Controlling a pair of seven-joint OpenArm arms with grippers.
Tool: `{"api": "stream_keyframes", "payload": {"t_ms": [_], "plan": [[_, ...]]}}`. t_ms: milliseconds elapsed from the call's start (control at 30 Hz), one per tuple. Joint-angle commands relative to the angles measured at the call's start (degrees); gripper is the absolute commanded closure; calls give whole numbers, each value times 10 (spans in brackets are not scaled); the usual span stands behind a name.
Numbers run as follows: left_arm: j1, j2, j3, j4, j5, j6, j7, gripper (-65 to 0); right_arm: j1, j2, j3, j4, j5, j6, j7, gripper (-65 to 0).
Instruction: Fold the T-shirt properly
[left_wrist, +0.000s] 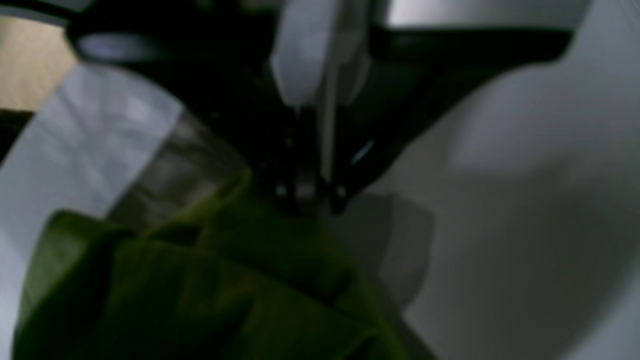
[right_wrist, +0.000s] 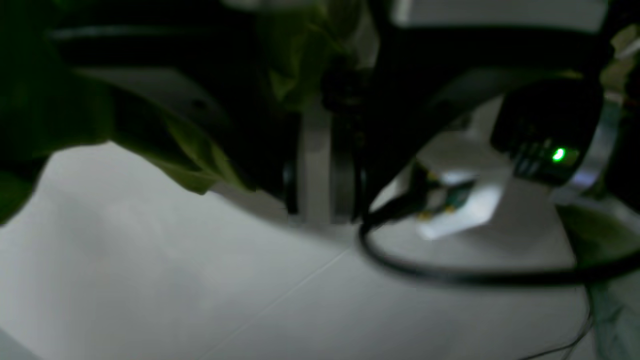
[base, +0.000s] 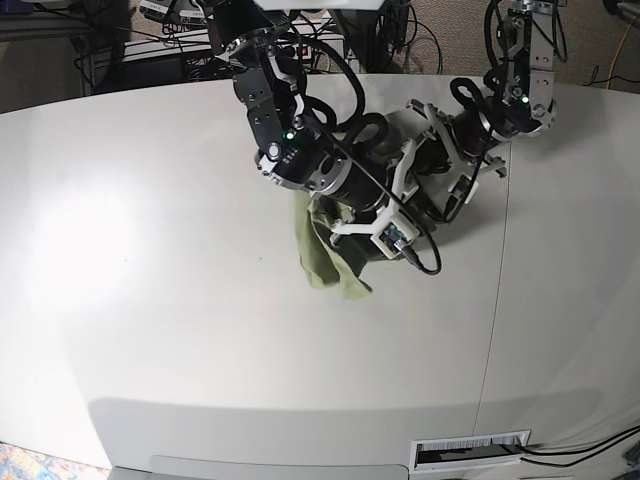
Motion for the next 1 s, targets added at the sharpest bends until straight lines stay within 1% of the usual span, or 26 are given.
{"api": "stream_keyframes", "payload": {"t_ms": [0,133,200,367,400,467,500,600,767,800,833,900,967], "plan": [[-1,-3,-2,7,18,4,2,-50,12,-8,-10,10,23,12,17,-96],[-1,-3,-3,7,44,4,-7,-50,20,-8,-11,30,34,13,5,-96],[-1,-3,-3,7,48,4,-13,-50,22,-8,-2,52,33,13,-2,-96],[-1,-3,-3,4,48,4,-14,-50,22,-8,58,111,16,12,-18,-94],[-1,-3,-3,0,48,4,-14,-50,22,-8,73,117,16,12,-24,-78],[-1,-3,-3,-6,48,4,-14,-50,21,-7,102,127,16,12,-46,-20],[-1,-3,-3,-9,48,4,-14,-50,21,-3,115,131,16,13,-55,-3],[-1,-3,-3,-12,56,4,-14,-50,10,15,154,155,17,12,-72,-4],[-1,-3,-3,-12,82,4,-26,-50,-49,49,201,238,19,12,-80,-5],[-1,-3,-3,-12,82,4,-29,-50,-66,56,207,256,18,13,-81,-11],[-1,-3,-3,-12,82,4,-29,-50,-82,63,212,271,18,13,-80,-32],[-1,-3,-3,-12,82,4,-29,-50,-109,78,223,292,17,13,-76,-106],[-1,-3,-3,-12,82,4,-29,-50,-123,95,232,294,2,13,-65,-173]]}}
